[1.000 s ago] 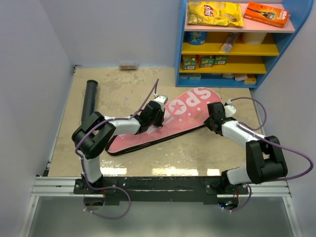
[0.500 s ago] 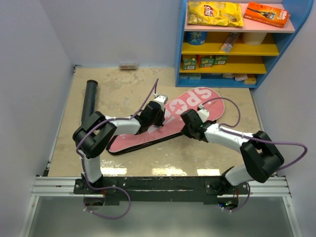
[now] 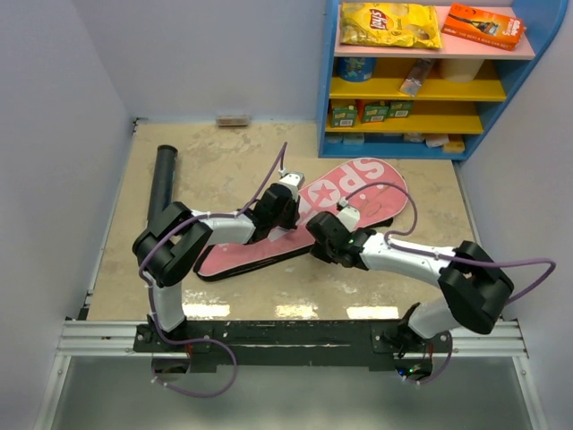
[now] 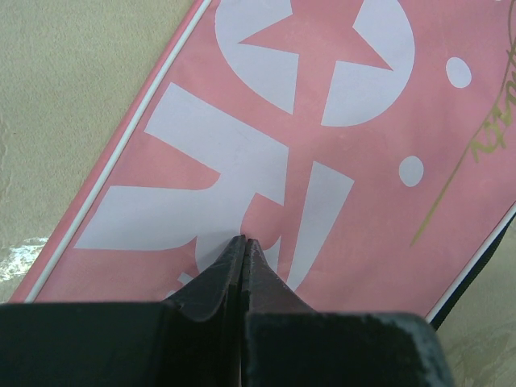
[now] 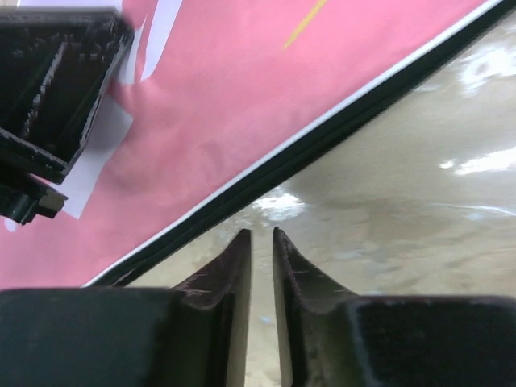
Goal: Pack up the badminton gear
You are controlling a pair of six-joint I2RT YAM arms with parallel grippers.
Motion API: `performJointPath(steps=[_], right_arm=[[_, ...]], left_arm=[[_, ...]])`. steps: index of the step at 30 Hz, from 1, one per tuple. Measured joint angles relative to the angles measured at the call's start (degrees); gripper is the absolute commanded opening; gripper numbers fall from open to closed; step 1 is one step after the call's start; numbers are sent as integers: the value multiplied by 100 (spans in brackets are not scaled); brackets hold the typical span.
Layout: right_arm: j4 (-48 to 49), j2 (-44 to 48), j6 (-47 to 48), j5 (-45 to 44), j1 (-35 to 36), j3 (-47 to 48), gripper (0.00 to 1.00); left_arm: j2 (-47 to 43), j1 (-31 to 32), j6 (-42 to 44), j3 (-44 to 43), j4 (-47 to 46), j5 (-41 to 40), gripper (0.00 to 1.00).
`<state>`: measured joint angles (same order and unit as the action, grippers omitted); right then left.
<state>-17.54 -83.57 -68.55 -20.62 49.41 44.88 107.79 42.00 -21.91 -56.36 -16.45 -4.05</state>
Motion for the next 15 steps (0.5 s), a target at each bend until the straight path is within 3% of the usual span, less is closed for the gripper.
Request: performJointPath(steps=[2,4,11,15], right_arm=[[-295,229,39,-236,-63,22,43],[-540,461,107,-411,-238,52,47],[-881,955,938,-699,-1561,24,48],[-881,938,1626,-728,-1810,0,48]], left_arm=[[0,0,0,0,2,0,0],[0,-2,0,0,2,0,0],[0,-2,0,0,2,2,0],[-4,-4,0,2,4,26,0]])
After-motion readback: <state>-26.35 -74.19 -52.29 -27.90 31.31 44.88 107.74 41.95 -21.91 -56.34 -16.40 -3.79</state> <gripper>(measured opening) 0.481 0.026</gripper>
